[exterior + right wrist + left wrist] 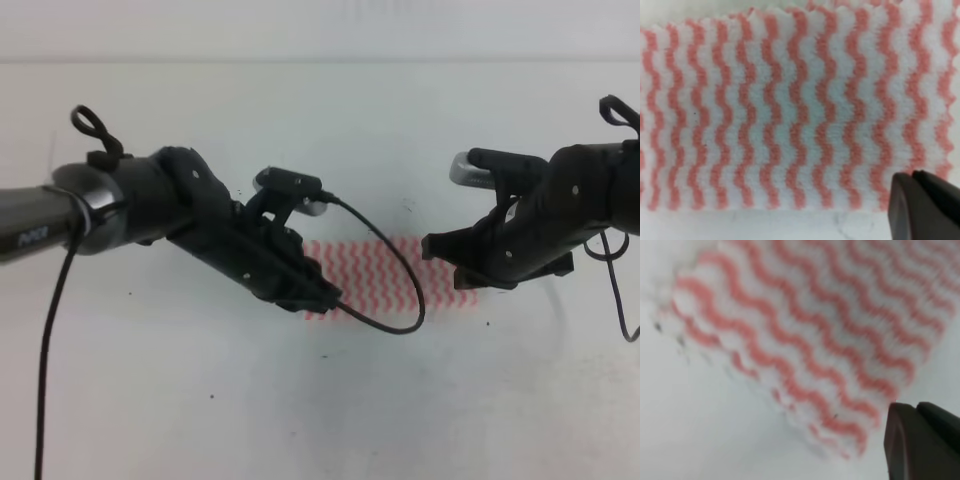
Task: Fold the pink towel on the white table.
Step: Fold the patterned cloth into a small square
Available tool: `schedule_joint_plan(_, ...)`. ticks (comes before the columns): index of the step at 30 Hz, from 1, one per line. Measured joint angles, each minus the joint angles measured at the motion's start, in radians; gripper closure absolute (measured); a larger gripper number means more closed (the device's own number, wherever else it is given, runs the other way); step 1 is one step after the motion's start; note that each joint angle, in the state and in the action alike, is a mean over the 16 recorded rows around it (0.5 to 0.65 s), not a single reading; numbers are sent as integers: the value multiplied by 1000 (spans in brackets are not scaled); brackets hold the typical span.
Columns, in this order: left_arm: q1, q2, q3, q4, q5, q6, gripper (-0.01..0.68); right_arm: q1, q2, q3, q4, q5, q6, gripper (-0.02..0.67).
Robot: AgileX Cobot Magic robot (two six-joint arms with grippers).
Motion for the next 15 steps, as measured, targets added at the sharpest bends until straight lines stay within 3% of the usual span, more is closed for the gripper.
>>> schedule_joint_plan(15,0,11,-4,151,-18,-110,677,0,-4,0,0,0,0,667)
